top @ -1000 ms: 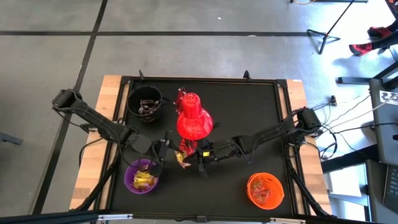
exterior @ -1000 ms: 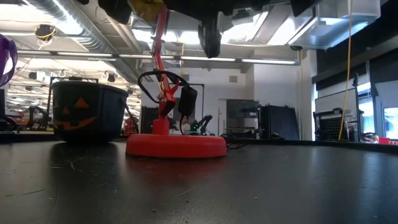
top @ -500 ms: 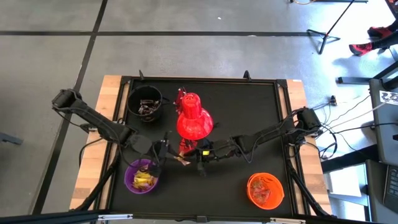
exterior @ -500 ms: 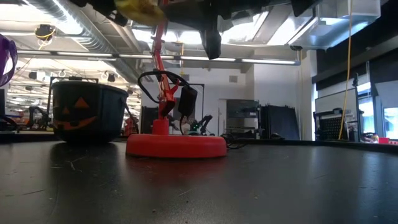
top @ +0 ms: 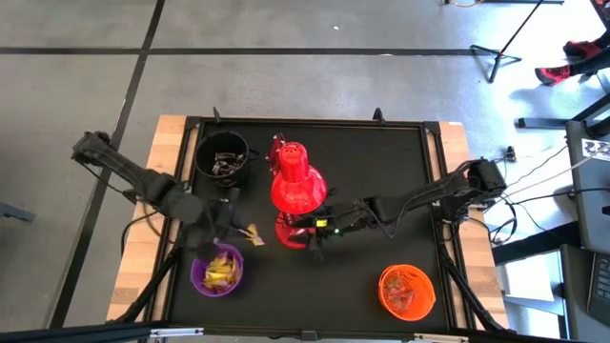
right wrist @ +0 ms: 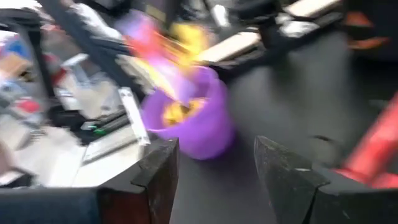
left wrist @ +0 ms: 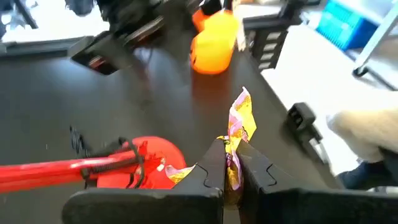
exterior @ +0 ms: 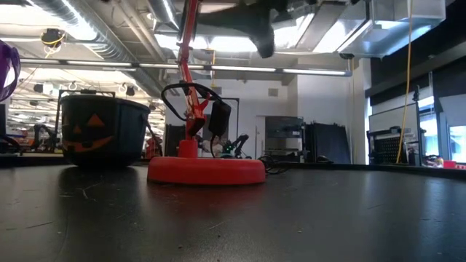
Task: Organize candy in baskets
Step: Put the yellow candy into the violet bucket
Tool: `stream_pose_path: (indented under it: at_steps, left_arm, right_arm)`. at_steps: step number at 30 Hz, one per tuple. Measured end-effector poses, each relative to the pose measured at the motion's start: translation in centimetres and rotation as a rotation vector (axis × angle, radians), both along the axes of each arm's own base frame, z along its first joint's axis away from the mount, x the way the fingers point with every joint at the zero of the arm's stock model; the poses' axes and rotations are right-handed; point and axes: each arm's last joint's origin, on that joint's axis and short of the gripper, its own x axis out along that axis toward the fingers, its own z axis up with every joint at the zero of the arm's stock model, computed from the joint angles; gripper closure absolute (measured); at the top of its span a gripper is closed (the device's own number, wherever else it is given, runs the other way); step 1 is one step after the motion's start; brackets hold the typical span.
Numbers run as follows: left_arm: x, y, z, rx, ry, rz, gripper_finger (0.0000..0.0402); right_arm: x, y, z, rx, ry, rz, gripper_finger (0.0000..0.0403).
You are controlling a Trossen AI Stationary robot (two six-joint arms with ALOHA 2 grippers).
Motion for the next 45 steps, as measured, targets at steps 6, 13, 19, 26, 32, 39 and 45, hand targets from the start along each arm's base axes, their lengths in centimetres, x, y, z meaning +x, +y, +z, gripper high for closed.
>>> stream_pose_path:
  at_steps: [6,13,19,26,32,39,45]
  left_arm:
    - [-2.4,-0.2,3.0,-0.039,-0.087,-0.042,0.0399]
    - [-4.5,-0.6,2.6,-0.128,0.037,-0.069,0.0401]
    - [-5.9,-0.9,1.2,-0.217,0.255,-0.028,0.0401]
    - [-6.6,-1.2,0.8,-0.260,0.352,-0.045,0.0401]
    - [-6.5,-1.3,1.6,-0.157,0.461,0.019,0.0401]
    - [-5.2,-2.5,0.9,-0.020,0.527,0.019,0.0402]
    - [-4.6,-3.1,0.5,-0.008,0.537,0.023,0.0402]
  right_arm:
    - [-2.6,-1.3,1.6,-0.118,0.130,-0.166,0.0203]
    - [-6.0,-2.7,2.6,-0.205,0.302,-0.353,0.0218]
    - [-9.0,-3.7,4.4,-0.231,0.329,-0.441,0.0221]
    - [-13.8,-5.2,4.7,-0.193,0.178,-0.524,0.0221]
    - [-17.0,-6.1,2.7,-0.109,0.025,-0.542,0.0221]
    - [-17.9,-6.3,1.5,-0.078,-0.040,-0.562,0.0221]
    - [-17.7,-6.3,1.3,-0.084,-0.029,-0.559,0.0221]
